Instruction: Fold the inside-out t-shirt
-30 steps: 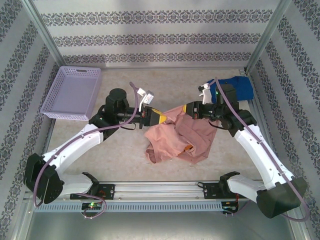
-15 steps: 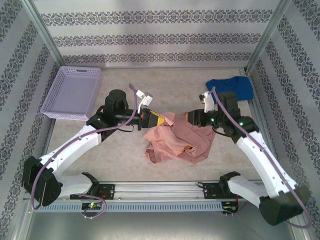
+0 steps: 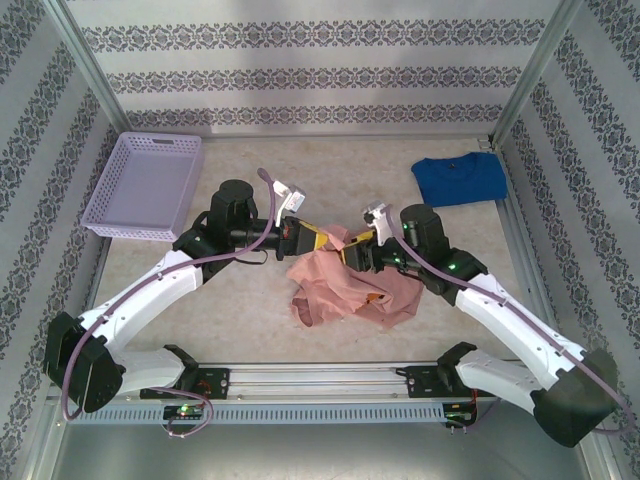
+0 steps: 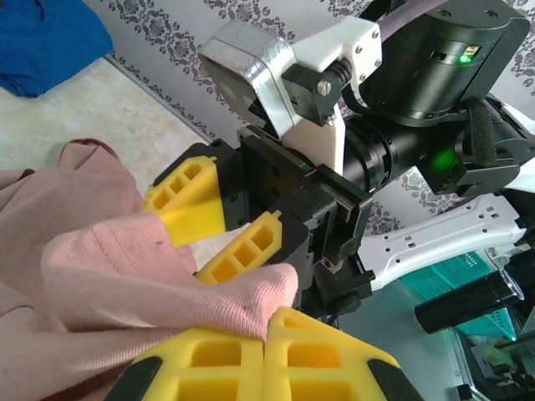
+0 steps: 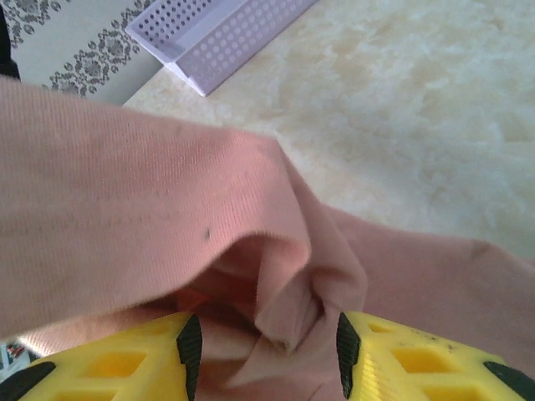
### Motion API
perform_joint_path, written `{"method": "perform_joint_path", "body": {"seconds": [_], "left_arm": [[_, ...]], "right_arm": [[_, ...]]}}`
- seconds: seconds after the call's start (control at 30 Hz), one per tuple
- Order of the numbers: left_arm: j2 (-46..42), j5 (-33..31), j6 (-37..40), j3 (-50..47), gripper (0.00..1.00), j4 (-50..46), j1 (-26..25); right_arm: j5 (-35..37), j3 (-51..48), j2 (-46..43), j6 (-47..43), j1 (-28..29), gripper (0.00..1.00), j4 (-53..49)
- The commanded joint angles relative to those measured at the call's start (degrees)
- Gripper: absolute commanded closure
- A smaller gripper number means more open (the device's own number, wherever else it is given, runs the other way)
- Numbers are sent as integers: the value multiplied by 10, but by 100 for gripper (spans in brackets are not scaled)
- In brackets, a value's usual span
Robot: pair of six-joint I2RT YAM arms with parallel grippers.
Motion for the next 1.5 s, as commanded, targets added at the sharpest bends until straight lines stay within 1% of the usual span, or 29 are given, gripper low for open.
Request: {"method": "perform_joint_path", "body": {"seconds": [0.0, 0.07, 0.13, 0.2, 0.27, 0.37, 0.43, 0.5, 0.6, 0.67, 0.7, 0.77, 0.8, 0.83, 0.9, 0.97, 1.07, 1.13, 1.2, 1.33, 1.4, 1.47], "left_arm": [[-7, -1, 15, 13, 100, -7, 0], [-8, -2, 16, 12, 100, -8, 0], [-9, -2, 16, 12, 100, -9, 0], [-12, -11, 18, 11, 100, -13, 0], [-14, -29, 24, 10, 100, -24, 1], [-16, -73, 27, 7, 100, -41, 6], [-15, -117, 22, 2, 100, -50, 15], [-12, -148, 14, -3, 100, -52, 24], [-6, -194, 9, -4, 99, -57, 33], [1, -228, 20, 5, 95, -78, 33], [5, -243, 27, 10, 91, -91, 32], [7, -261, 39, 13, 87, -109, 32], [5, -271, 44, 12, 82, -117, 32], [0, -279, 48, 9, 74, -124, 31], [-15, -301, 53, 1, 62, -134, 30], [-37, -327, 62, -8, 53, -145, 25], [-72, -384, 93, -14, 42, -162, -7], [-79, -434, 131, -5, 34, -181, -45], [-68, -477, 161, 12, 31, -202, -76], [-9, -533, 209, 57, 28, -237, -121], [16, -556, 223, 70, 27, -240, -136], [36, -571, 229, 82, 33, -239, -139]], "right_arm": [[-2, 8, 17, -16, 10, 54, 52], [-2, 10, 29, -17, 13, 57, 58], [-2, 13, 41, -19, 15, 63, 57], [0, 17, 45, -22, 15, 77, 55], [4, 22, 35, -26, 15, 89, 42], [17, 37, 4, -40, 14, 100, 3], [15, 46, -18, -43, 9, 100, -25], [-3, 53, -34, -37, 0, 100, -39], [-61, 57, -39, -1, -22, 100, -33], [-95, 60, -33, 30, -31, 100, -14], [-103, 61, -27, 50, -32, 100, 0], [-120, 62, -15, 83, -33, 100, 32], [-126, 61, -7, 100, -33, 100, 49], [-131, 60, -1, 114, -33, 100, 66], [-135, 60, 10, 132, -34, 100, 87], [-135, 64, 21, 143, -35, 100, 94], [-136, 71, 35, 160, -38, 100, 100], [-140, 74, 43, 170, -39, 100, 108], [-140, 76, 47, 175, -40, 100, 109], [-142, 77, 51, 181, -43, 100, 109], [-142, 76, 51, 183, -45, 100, 105], [-141, 74, 49, 182, -45, 100, 103]]}}
